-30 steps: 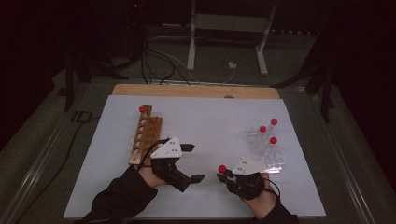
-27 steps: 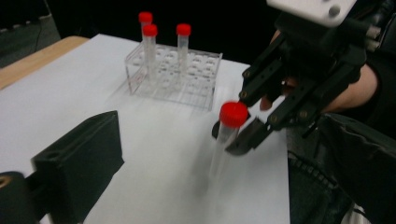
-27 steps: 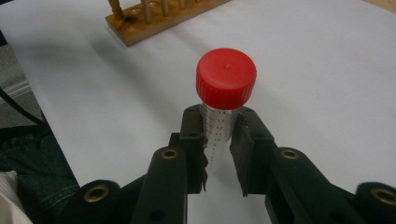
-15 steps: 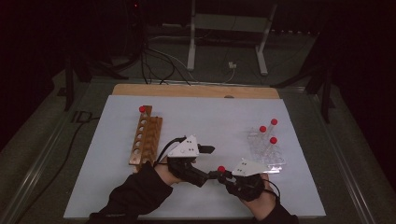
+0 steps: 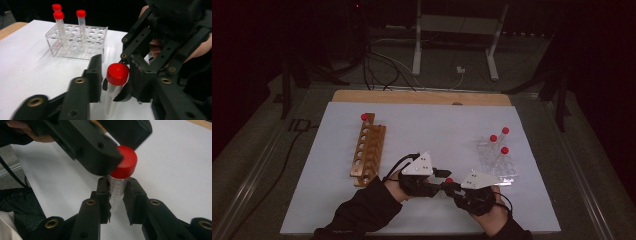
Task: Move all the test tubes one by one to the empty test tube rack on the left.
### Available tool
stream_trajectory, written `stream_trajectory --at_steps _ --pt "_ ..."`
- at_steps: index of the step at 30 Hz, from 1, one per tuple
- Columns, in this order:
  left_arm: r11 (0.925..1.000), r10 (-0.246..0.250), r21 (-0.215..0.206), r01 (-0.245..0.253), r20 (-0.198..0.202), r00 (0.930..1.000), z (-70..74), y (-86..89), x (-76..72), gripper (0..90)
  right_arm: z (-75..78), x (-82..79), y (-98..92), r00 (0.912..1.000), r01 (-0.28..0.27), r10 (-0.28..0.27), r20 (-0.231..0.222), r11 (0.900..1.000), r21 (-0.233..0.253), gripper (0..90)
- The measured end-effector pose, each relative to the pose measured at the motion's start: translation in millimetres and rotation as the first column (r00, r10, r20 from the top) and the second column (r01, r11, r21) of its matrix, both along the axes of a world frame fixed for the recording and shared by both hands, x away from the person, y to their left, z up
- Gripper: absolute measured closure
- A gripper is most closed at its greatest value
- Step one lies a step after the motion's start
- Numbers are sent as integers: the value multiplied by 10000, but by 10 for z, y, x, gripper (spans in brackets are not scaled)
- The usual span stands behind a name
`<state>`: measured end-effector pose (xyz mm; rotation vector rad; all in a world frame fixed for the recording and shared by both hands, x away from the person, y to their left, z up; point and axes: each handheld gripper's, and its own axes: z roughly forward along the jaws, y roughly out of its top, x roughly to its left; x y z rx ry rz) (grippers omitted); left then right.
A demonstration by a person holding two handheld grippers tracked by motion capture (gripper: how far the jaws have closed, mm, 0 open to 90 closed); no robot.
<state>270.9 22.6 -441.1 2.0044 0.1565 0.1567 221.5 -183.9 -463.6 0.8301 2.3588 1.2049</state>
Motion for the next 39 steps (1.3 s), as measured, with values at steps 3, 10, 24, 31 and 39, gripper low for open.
stream_trajectory --at_steps 3,10,24,31,39 --pt "9999 -43 111 43 17 10000 -15 -18 8 673 3 0 -3 10000 8 -8 1 10000 7 746" --pt "9996 -200 222 199 43 9998 -22 -45 24 713 3 3 -10 10000 46 -46 -10 10000 12 745" --pt "9996 219 189 -222 163 9996 112 91 81 723 53 -9 -86 9990 242 -264 358 9979 608 551" --pt "9965 827 95 -830 322 9961 220 281 153 724 89 -11 -186 9957 609 -685 624 9913 1169 316" --pt "9855 1695 -23 -1697 667 9833 396 552 238 724 126 -24 -227 9912 920 -1060 792 9823 1632 47"
